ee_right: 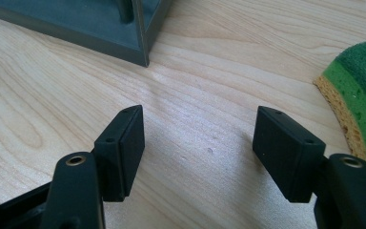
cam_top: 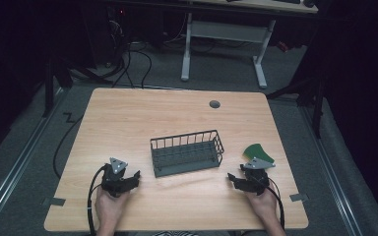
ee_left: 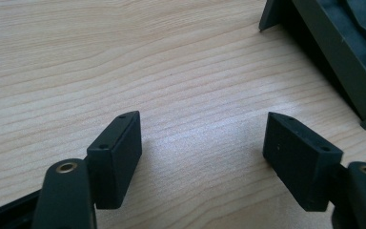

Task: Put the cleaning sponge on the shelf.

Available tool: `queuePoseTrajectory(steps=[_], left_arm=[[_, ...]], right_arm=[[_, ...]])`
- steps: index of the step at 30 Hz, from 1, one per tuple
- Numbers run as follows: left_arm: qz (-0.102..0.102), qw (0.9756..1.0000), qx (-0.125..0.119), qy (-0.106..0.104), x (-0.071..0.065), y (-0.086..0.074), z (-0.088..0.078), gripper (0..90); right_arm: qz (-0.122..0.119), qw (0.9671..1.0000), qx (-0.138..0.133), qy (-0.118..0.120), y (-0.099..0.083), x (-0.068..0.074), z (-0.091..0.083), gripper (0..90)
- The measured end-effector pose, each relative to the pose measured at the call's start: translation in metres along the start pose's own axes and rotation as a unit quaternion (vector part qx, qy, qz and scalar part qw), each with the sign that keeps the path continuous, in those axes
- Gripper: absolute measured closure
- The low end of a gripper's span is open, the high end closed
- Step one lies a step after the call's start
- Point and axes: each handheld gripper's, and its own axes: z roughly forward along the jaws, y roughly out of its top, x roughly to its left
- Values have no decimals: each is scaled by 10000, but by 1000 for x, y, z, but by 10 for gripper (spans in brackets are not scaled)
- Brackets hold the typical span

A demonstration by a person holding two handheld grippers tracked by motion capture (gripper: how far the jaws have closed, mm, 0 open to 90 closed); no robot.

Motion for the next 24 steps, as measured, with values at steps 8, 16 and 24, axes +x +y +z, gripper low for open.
queuePoseTrajectory(steps=[8,16,24], left_arm=[[-3,10000,7,-39,0,0,0,281],[22,10000,20,-36,-1,1,1,263],[102,9999,4,-124,-3,0,0,285]], right_arm=[[-1,10000,-5,3,0,0,0,355],[34,10000,2,-26,0,1,0,354],[34,10000,0,-27,0,1,0,356]])
